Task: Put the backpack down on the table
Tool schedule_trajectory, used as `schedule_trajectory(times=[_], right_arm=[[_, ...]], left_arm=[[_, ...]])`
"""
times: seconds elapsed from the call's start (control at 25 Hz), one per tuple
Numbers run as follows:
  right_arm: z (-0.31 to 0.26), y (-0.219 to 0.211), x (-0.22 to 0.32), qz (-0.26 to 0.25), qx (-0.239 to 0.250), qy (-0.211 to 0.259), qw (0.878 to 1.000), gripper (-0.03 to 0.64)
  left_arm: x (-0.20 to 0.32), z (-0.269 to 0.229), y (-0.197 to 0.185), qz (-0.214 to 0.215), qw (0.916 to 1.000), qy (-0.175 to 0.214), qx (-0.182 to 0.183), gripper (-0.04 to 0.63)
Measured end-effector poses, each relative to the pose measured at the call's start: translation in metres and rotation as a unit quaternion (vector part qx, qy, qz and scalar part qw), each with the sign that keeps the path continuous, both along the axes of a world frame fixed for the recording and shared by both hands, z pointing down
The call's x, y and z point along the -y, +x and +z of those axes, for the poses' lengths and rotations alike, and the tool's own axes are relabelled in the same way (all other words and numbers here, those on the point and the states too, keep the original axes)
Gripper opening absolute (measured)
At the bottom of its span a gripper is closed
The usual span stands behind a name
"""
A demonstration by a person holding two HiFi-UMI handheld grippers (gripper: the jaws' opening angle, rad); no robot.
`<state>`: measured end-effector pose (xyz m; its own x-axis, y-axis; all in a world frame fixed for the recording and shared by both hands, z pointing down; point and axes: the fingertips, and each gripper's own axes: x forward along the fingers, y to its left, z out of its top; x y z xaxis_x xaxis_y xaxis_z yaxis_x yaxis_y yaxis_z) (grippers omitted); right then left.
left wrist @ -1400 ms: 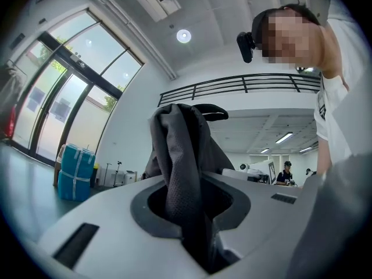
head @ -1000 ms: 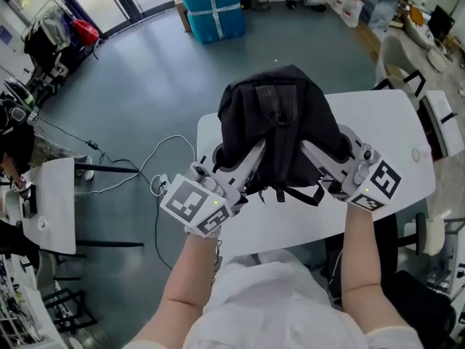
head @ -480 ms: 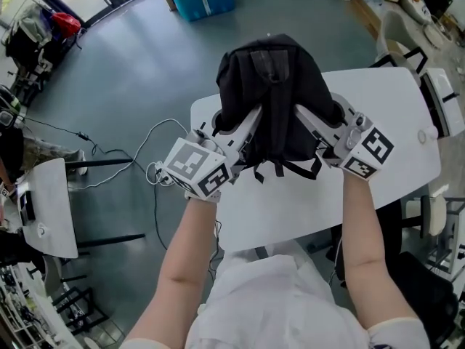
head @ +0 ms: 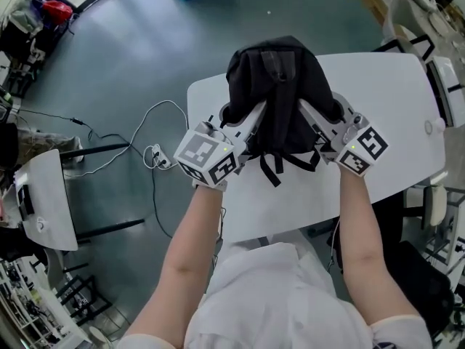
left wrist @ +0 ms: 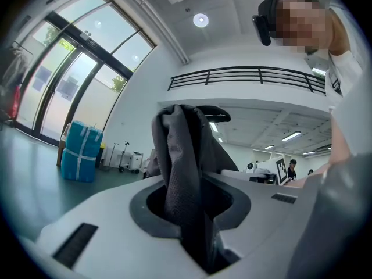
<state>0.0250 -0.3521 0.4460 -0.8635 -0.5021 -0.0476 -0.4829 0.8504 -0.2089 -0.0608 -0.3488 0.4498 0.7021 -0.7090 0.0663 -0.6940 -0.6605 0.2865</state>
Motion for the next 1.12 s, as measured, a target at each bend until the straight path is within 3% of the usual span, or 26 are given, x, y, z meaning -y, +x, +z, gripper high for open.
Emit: schedule_trajectory(times=[0.36, 0.8, 1.12], right_arm=[[0.029, 0.004, -0.013, 0.032, 0.021, -0.032, 0.999, 0.107], [0.037, 0.006, -0.024, 0.035, 0.044, -0.040, 0.998, 0.109], [0.042, 0.006, -0.028, 0.047, 0.051, -0.044, 0.997, 0.112]], left_arm=[[-0.008, 0.028, -0.001, -0.019, 0.9997, -0.010, -0.006, 0.121], [-0.020, 0.038, -0.006, -0.074, 0.9970, 0.008, 0.020, 0.149], [-0.023, 0.048, -0.011, -0.086, 0.9962, -0.002, 0.010, 0.174]])
